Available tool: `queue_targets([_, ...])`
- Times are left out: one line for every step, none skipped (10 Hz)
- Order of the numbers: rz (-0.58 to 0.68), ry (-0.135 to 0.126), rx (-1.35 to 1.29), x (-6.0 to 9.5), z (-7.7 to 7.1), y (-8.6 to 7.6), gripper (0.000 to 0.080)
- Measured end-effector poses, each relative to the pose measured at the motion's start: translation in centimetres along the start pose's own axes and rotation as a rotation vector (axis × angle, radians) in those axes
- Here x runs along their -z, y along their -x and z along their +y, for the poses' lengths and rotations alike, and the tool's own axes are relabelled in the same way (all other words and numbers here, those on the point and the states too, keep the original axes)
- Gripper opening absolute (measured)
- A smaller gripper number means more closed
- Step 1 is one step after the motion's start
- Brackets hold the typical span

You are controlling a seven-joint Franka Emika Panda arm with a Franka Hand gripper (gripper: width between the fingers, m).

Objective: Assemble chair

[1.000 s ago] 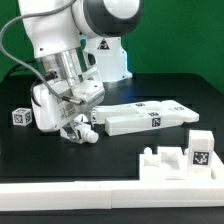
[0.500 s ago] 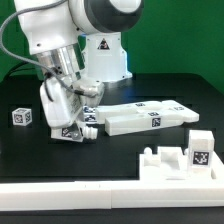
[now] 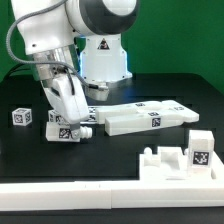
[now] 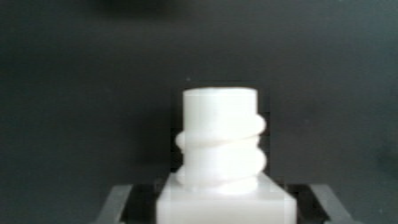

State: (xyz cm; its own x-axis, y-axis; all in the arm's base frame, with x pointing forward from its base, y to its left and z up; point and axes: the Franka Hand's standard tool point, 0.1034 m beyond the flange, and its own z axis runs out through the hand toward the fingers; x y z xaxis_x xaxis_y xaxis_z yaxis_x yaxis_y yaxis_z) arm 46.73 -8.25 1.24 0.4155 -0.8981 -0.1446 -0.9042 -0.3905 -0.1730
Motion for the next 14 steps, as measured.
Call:
queue_targets([-0.042, 0.003, 0.280, 0.2, -0.5, -0.3, 0.0284])
queue_targets([-0.066, -0.016, 0.409, 0.3, -0.7, -0.9, 0.0284])
queue_targets([-0.076, -0.025, 0.544, 0.1, -0.4, -1.3, 0.0284])
queue_targets([-0.079, -0.026, 0.624, -0.1, 0.1, -1.5, 0.0284])
queue_targets([-0.074, -0.025, 0.669, 0.0, 0.0, -1.6, 0.0284])
queue_targets([-0.074, -0.022, 0.728, 0.0, 0.1, -1.7, 0.0284])
queue_targets([-0.073, -0.022, 0.802, 0.0, 0.2, -1.8, 0.0284])
queue_targets([-0.077, -0.018, 0.852, 0.0, 0.2, -1.7, 0.0284])
queue_targets([-0.083, -0.004, 0.895, 0.0, 0.2, -1.8, 0.0284])
queue_targets([-0.082, -0.005, 0.909, 0.0, 0.2, -1.9, 0.0284])
queue_targets([-0.080, -0.003, 0.903, 0.0, 0.3, -1.9, 0.0284])
queue_targets([-0.080, -0.003, 0.903, 0.0, 0.3, -1.9, 0.0384])
queue_targets([-0.080, -0.003, 0.902, 0.0, 0.3, -1.9, 0.0522])
queue_targets([-0.080, -0.002, 0.900, 0.0, 0.3, -2.0, 0.0609])
